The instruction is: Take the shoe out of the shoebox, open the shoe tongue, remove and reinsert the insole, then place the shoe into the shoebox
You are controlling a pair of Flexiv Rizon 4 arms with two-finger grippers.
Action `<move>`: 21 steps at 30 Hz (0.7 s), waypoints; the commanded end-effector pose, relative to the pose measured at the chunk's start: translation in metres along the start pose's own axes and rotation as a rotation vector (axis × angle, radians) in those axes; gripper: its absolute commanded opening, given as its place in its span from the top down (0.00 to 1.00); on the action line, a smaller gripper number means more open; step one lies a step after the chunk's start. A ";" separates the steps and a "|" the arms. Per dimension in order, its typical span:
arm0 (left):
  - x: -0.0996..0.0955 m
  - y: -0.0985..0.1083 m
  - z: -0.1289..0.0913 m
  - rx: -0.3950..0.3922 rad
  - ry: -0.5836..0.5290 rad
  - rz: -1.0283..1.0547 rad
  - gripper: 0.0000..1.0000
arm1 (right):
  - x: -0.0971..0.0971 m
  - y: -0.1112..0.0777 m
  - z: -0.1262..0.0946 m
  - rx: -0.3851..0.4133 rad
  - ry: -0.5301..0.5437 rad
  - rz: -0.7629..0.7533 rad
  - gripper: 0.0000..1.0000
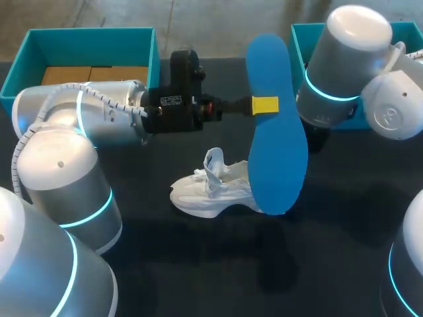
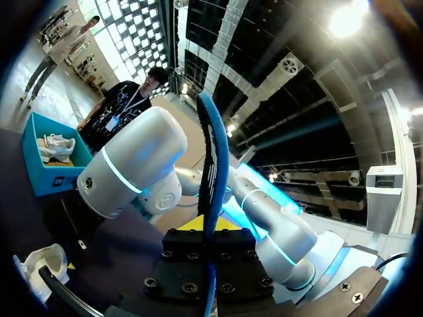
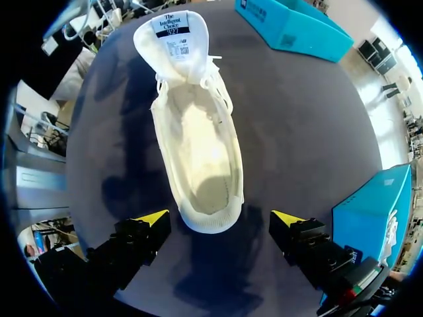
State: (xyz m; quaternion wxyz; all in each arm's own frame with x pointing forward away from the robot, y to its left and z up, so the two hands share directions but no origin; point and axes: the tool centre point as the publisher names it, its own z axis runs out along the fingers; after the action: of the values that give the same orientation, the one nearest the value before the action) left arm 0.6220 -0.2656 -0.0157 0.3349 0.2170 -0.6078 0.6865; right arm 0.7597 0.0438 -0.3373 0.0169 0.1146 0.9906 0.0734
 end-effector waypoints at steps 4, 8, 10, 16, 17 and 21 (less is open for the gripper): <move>0.000 0.001 0.001 0.005 0.000 0.000 1.00 | 0.001 0.000 0.001 0.000 -0.002 0.000 0.00; 0.000 0.001 0.001 0.005 0.000 0.000 1.00 | 0.001 0.000 0.001 0.000 -0.002 0.000 0.00; 0.000 0.001 0.001 0.005 0.000 0.000 1.00 | 0.001 0.000 0.001 0.000 -0.002 0.000 0.00; 0.000 0.001 0.001 0.005 0.000 0.000 1.00 | -0.002 0.014 -0.014 -0.005 -0.014 -0.033 0.00; 0.000 0.001 0.001 0.005 0.000 0.000 1.00 | -0.003 0.018 -0.015 -0.002 -0.012 -0.046 0.00; 0.000 0.001 0.001 0.005 0.000 0.000 1.00 | -0.009 0.029 -0.012 0.011 -0.010 -0.068 0.00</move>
State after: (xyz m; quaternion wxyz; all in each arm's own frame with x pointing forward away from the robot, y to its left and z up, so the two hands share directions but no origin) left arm 0.6220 -0.2656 -0.0158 0.3349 0.2170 -0.6078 0.6865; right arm 0.7664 0.0580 -0.3186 0.0296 0.0820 0.9932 0.0774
